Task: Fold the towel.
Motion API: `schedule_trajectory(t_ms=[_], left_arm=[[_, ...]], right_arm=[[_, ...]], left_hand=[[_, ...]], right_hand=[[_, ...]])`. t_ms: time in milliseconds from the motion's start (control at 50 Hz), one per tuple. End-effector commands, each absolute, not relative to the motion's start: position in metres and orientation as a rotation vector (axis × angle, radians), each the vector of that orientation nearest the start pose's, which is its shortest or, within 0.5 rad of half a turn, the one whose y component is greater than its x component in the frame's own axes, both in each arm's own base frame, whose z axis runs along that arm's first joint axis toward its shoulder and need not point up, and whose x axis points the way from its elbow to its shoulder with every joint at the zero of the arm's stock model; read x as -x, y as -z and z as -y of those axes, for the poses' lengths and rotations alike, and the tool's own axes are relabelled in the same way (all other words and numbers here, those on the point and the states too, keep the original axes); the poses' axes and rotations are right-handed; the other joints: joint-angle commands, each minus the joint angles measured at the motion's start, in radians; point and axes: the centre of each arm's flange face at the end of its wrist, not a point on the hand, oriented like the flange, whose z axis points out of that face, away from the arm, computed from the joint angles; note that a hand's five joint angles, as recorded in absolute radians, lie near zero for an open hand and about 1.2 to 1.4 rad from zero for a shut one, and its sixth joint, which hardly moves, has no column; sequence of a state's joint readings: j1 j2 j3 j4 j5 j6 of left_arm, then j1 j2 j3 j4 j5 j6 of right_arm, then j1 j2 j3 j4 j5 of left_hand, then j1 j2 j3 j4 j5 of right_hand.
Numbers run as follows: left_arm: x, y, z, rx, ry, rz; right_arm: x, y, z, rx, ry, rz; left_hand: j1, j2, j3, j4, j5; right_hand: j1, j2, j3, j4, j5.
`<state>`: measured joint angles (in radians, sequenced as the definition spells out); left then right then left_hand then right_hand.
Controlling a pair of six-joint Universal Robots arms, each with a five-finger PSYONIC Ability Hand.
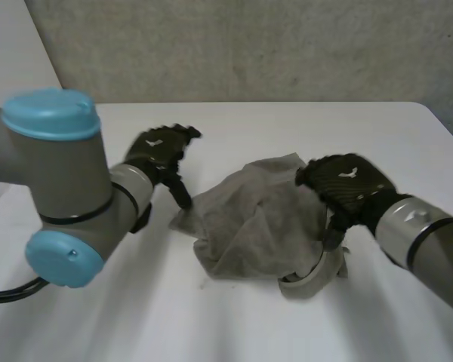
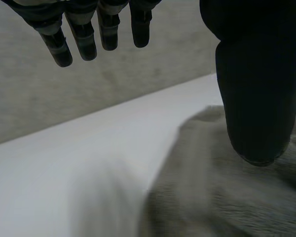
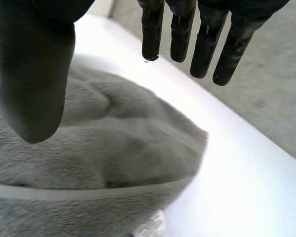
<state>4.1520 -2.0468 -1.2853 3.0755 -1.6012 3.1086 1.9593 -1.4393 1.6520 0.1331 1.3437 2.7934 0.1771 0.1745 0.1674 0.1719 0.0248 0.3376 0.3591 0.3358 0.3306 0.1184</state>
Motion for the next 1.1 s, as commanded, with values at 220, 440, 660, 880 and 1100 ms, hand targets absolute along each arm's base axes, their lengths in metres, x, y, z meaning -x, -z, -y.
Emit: schedule_trajectory(t_ms=[220,440,660,880,1100], left_arm=[[0.341,-0.162,0.266,-1.043,1.99,-2.627],[0.333,-0.14,0.28,-1.117,1.949,-2.508],[0.337,-0.128,0.286,-1.112,1.993,-2.482],[0.339,-0.115,0.288,-1.122,1.973,-2.491],[0.342,-0.107,0.29,-1.122,1.994,-2.479]], right_arm=[[-0.222,-0.2,0.211,0.879,1.572,-2.29],[-0.227,-0.179,0.195,1.134,1.592,-2.154],[-0.227,-0.166,0.192,1.294,1.592,-2.143],[-0.229,-0.154,0.193,1.319,1.662,-2.092],[-0.235,-0.138,0.198,1.353,1.679,-2.073]], left_hand=[[0.057,0.06,0.067,0.062,0.035],[0.157,0.159,0.166,0.162,0.134],[0.324,0.327,0.334,0.329,0.302],[0.418,0.42,0.427,0.423,0.395],[0.682,0.685,0.692,0.687,0.66]], right_hand=[[-0.041,-0.063,-0.04,-0.034,0.003],[0.02,-0.001,0.022,0.027,0.065],[0.129,0.108,0.131,0.136,0.174],[0.129,0.108,0.131,0.136,0.174],[0.358,0.337,0.36,0.365,0.403]])
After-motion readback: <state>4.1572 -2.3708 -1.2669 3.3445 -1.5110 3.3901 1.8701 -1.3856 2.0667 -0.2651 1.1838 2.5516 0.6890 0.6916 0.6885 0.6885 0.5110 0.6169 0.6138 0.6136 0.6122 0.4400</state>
